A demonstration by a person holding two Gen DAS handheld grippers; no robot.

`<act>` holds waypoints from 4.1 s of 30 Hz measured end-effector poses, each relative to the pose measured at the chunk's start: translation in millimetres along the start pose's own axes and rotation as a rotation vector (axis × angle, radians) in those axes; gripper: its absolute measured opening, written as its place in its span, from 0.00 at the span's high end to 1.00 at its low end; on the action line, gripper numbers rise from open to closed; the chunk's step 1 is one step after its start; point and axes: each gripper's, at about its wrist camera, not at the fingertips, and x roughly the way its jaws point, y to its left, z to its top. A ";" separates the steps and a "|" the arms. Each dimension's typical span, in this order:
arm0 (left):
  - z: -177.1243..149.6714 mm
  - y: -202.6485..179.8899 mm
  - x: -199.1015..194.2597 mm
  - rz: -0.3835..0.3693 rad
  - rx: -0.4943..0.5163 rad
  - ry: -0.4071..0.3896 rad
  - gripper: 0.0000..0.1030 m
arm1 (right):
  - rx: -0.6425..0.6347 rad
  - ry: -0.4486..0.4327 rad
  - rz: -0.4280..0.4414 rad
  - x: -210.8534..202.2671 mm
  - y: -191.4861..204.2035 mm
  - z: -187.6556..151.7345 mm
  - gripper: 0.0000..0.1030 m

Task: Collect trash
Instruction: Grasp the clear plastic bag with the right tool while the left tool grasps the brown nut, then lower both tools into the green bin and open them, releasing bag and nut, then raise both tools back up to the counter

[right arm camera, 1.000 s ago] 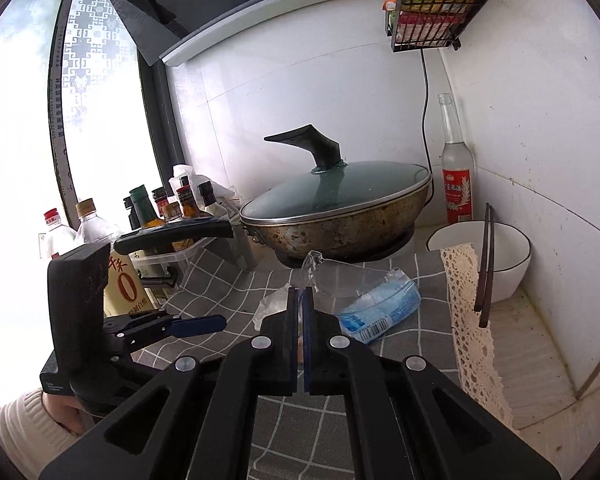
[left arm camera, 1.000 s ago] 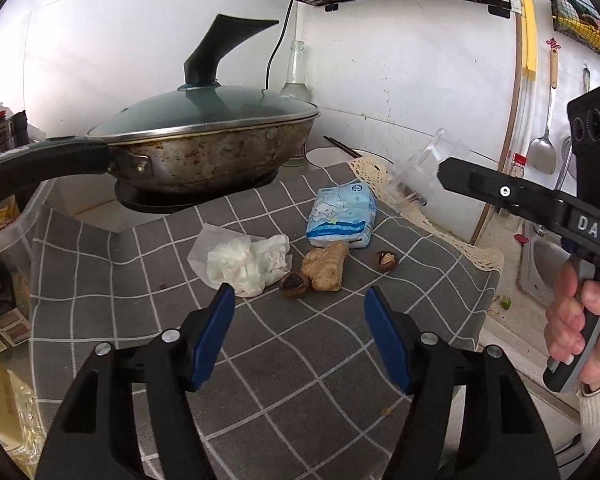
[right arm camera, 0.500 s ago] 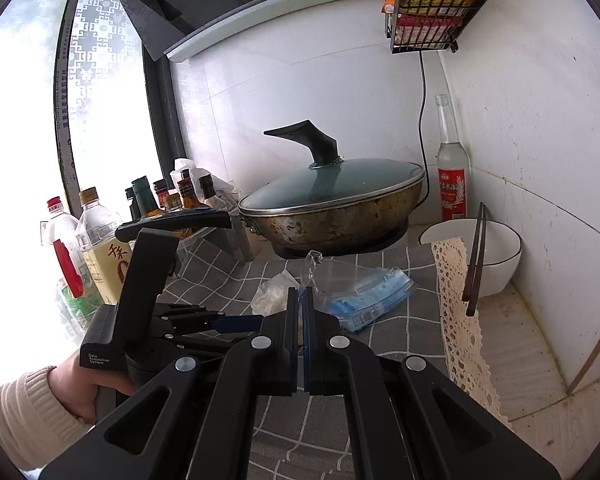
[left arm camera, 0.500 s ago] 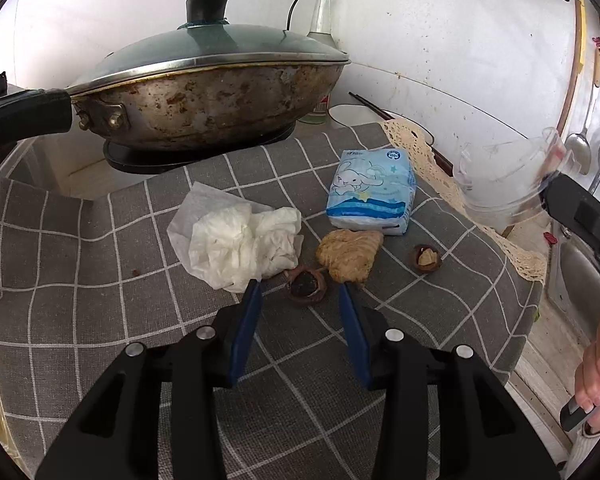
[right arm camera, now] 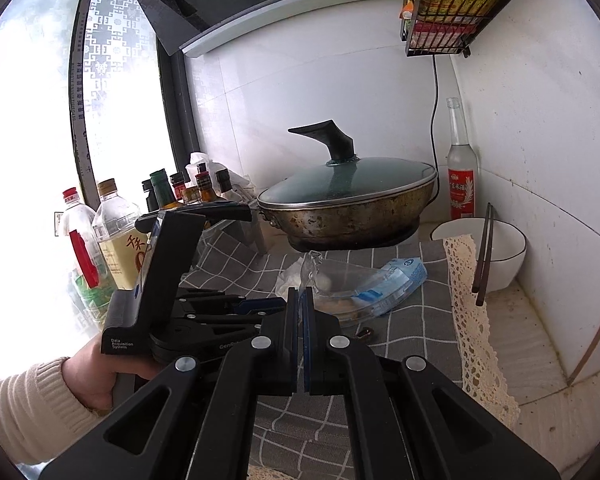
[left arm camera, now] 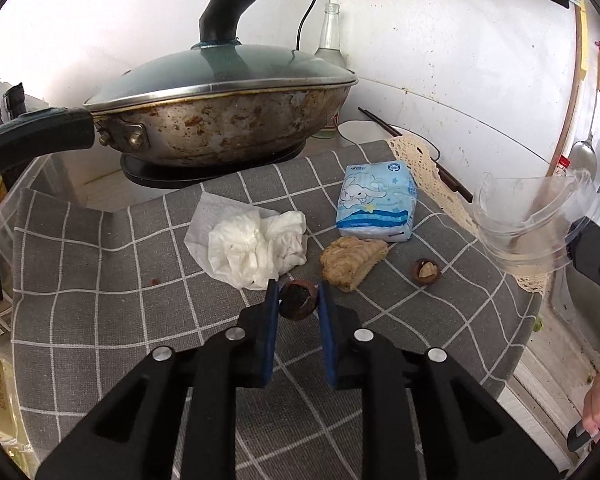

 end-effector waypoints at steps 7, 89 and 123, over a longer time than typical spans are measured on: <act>-9.2 -8.2 -40.0 -0.021 0.006 -0.048 0.80 | -0.029 -0.008 -0.007 -23.7 27.8 2.0 0.99; -321.4 -69.7 57.6 -0.219 0.045 0.306 0.80 | 0.182 0.537 -0.255 5.1 6.3 -352.7 0.56; -318.3 -69.3 49.6 -0.213 0.031 0.264 0.43 | 0.197 0.542 -0.291 3.4 2.4 -350.9 0.53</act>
